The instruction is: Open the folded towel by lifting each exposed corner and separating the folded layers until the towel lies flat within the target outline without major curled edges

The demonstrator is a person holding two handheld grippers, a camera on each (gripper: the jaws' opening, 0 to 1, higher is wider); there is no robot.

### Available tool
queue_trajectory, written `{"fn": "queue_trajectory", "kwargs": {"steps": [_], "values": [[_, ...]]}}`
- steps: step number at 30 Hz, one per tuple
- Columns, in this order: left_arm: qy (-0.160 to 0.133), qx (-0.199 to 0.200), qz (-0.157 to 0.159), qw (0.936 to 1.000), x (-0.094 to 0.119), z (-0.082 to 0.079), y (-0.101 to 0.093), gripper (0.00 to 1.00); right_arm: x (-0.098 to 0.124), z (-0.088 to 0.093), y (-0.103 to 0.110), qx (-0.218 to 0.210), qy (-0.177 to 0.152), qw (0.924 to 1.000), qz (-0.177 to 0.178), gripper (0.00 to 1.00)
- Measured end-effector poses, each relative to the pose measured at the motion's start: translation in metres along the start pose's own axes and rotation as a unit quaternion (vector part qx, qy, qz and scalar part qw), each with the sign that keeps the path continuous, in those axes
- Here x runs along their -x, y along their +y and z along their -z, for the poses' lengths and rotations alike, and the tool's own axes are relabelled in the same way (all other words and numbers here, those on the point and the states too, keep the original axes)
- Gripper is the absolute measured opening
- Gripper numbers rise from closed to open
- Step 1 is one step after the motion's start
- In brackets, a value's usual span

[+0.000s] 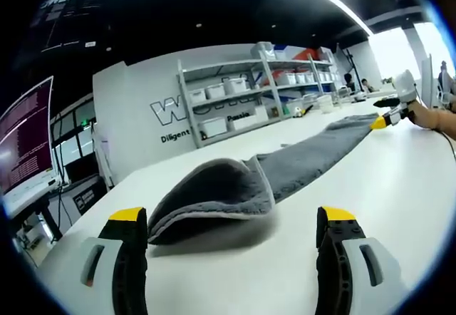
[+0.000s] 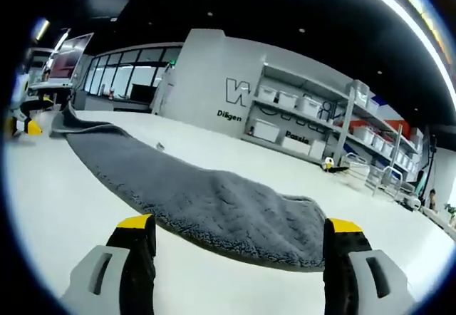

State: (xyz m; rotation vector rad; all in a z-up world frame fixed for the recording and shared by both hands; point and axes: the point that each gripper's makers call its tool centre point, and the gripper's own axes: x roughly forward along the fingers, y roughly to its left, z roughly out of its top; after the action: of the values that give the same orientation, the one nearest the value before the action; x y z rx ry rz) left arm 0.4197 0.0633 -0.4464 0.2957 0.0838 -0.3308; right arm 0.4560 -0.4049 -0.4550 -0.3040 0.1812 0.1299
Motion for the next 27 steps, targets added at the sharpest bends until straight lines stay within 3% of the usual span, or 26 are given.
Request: {"fn": "queue_trajectory", "kwargs": {"steps": [15, 18, 20, 27], "values": [[-0.031, 0.035, 0.0, 0.9989, -0.004, -0.009, 0.012, 0.94, -0.001, -0.002, 0.009, -0.005, -0.004, 0.9996, -0.028, 0.99], [-0.007, 0.038, 0.002, 0.9992, -0.011, 0.001, 0.017, 0.94, -0.001, -0.001, 0.008, -0.012, -0.005, 0.9995, -0.03, 0.99], [0.008, 0.018, -0.004, 0.9998, -0.014, 0.007, 0.026, 0.94, 0.0, -0.002, 0.007, -0.014, -0.009, 0.9994, -0.031, 0.99], [0.018, 0.015, -0.023, 0.9995, -0.008, 0.01, 0.049, 0.92, 0.0, 0.0, 0.01, -0.006, -0.009, 0.9993, -0.036, 0.99]]}}
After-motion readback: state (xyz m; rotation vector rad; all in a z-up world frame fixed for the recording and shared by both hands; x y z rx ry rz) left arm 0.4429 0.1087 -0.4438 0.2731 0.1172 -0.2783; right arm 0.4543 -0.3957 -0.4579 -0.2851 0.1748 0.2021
